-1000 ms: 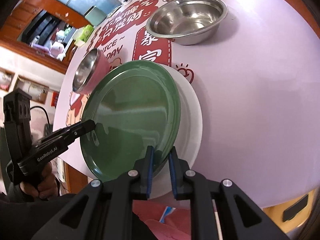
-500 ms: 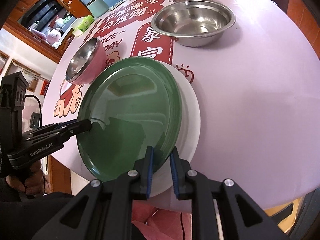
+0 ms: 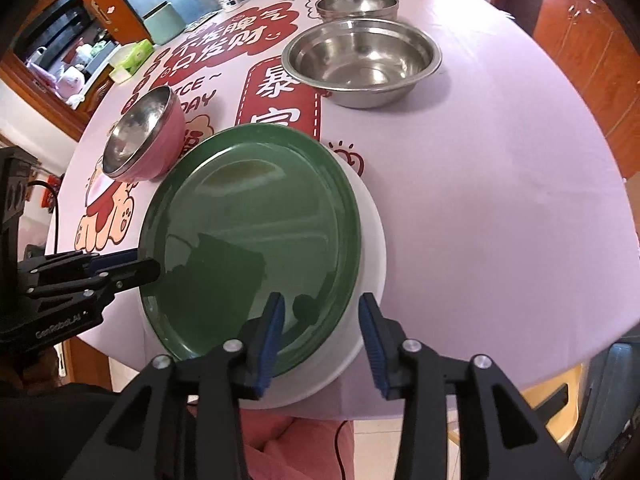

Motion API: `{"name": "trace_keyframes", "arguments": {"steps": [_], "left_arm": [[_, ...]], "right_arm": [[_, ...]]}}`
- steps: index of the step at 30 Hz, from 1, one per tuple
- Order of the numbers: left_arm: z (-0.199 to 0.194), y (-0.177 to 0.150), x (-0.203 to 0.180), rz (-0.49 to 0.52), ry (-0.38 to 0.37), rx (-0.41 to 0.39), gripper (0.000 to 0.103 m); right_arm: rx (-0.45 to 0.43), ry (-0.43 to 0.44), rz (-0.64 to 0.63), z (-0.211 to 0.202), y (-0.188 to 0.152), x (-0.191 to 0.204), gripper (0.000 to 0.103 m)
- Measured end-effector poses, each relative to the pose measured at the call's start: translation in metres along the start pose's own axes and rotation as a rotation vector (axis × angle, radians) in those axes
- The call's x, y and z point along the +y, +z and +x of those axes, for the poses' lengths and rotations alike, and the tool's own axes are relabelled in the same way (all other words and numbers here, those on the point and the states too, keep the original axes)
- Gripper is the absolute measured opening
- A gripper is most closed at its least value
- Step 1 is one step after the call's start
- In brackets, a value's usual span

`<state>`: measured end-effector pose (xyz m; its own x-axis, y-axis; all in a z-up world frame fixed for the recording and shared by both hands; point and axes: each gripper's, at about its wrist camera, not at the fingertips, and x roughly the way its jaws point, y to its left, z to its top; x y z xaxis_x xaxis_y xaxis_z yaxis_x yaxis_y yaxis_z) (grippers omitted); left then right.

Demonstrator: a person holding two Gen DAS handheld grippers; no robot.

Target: Organize plates and bowls

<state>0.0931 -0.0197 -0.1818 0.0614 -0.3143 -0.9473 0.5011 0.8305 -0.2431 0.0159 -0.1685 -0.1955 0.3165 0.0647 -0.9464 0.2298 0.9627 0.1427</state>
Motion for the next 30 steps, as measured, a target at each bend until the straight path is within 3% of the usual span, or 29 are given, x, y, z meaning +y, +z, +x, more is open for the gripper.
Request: {"name": "trace_keyframes", "arguments": {"steps": [12, 19, 22, 30], "left_arm": [[-0.033, 0.006, 0.002, 0.081, -0.061, -0.071, 0.028], [-0.051, 0.006, -0.003, 0.103, -0.089, -0.133, 0.032], [-0.057, 0.01, -0.007, 0.105, -0.087, -0.167, 0.045], [-0.073, 0.024, -0.032, 0.07, -0.027, -0.268, 0.062]], "right_arm": [[-0.085, -0.102, 0.071, -0.024, -0.013, 0.011, 0.053], [-0.131, -0.113, 0.075, -0.036, -0.02, 0.015, 0.057], [-0.171, -0.117, 0.057, -0.042, -0.017, 0.013, 0.057], [-0.246, -0.085, -0.009, -0.055, 0.004, -0.01, 0.057]]}}
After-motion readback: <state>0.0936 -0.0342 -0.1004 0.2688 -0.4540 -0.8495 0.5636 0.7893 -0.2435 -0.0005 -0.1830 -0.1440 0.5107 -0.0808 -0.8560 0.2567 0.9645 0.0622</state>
